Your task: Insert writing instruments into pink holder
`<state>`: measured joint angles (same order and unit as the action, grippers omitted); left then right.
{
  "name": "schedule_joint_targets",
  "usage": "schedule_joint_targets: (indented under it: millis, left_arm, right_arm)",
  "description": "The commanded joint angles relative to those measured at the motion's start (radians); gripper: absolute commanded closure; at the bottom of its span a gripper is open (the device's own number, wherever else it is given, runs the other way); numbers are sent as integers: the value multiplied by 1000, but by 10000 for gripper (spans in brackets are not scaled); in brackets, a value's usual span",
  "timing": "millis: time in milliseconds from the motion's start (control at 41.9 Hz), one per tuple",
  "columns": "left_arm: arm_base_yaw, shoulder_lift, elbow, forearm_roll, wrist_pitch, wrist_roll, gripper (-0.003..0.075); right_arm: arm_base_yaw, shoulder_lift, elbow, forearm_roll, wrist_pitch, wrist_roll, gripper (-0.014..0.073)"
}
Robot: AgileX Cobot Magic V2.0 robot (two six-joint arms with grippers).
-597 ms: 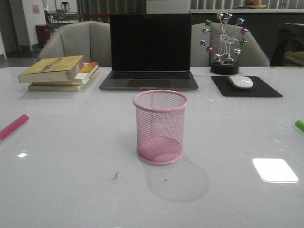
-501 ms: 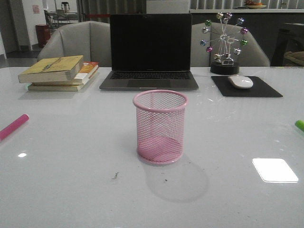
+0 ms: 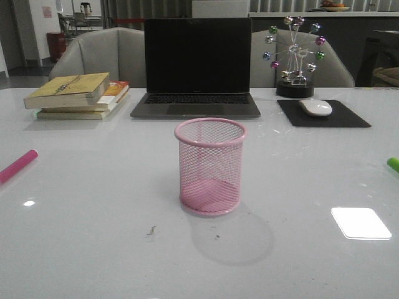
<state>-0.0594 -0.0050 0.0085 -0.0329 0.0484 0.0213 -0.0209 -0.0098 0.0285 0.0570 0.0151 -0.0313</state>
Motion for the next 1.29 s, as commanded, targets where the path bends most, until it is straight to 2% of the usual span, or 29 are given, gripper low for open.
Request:
schedule_joint_targets:
  millis: [0,119,239,477,621,740,1050,1265]
  left_arm:
    - [1,-16,-1,0,-140,-5,627]
    - [1,-16,-17,0,-235,-5,627]
    - [1,-14,-119,0,-205,-5,627]
    - [1,97,-427,0,8,-5,627]
    - [1,241,-610,0,178,-5,627]
    - [1,348,-702,0,304,-5,627]
    - [1,555,-718,0,500,-5,627]
    - [1,675,-716,-10,496,-5,627]
  right_arm:
    - [-6,-22,-13,4,-87,-6,537]
    - [-6,-22,-24,4,-113,-6,537]
    - [-4,-22,-116,4,-79,-6,537]
    - [-4,50,-402,2,95,-7,537]
    - [-4,168,-553,2,189,-7,537]
    - [-4,281,-645,2,309,-7,537]
    - [-4,532,-667,4,514,-7,537]
    - [-4,685,-667,4,554,-7,537]
